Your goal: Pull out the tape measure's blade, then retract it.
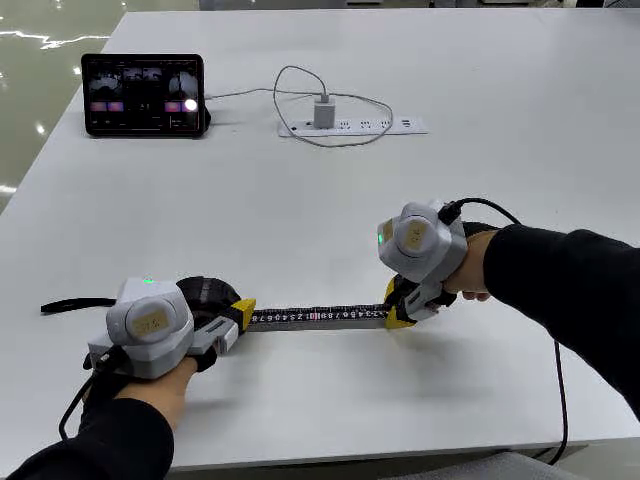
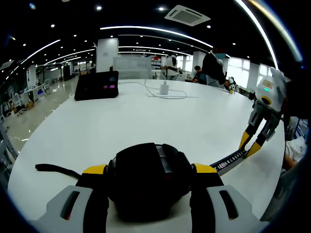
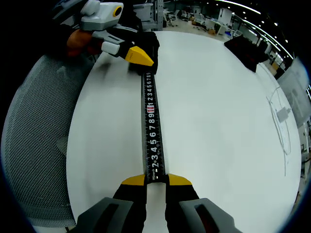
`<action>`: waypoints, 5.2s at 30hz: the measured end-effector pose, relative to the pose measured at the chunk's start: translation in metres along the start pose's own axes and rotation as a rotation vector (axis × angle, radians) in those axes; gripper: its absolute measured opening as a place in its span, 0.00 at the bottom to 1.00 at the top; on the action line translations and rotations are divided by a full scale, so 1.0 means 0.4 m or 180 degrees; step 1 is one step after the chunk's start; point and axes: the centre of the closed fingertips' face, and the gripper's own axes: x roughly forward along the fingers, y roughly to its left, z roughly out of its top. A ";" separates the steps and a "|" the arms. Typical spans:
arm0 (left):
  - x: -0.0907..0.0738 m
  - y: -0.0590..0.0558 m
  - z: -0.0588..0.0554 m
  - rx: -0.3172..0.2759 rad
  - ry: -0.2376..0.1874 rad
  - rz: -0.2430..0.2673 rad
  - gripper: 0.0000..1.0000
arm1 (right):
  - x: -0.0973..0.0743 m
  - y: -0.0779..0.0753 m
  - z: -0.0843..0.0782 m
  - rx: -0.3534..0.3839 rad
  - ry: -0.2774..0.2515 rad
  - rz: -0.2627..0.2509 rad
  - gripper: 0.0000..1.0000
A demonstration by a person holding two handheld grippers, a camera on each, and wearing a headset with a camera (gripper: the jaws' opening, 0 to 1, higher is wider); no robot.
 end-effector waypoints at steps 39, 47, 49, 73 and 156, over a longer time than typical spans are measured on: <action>0.000 0.000 0.000 0.0011 -0.0006 -0.0007 0.64 | 0.008 -0.002 0.031 0.0016 0.0008 0.0002 0.10; 0.001 0.001 0.000 0.0014 -0.0003 -0.0002 0.64 | 0.012 -0.004 0.038 0.0028 0.0018 -0.0013 0.10; 0.001 0.000 0.000 0.0017 -0.0004 -0.0003 0.64 | 0.013 -0.004 0.040 0.0025 0.0022 -0.0015 0.10; -0.001 0.000 0.000 0.0015 0.0000 -0.0018 0.63 | 0.026 -0.006 0.074 0.0030 -0.0085 0.0012 0.10; -0.001 -0.001 -0.002 -0.0003 0.0012 -0.0048 0.63 | 0.049 -0.004 0.129 0.0187 -0.0012 -0.0016 0.10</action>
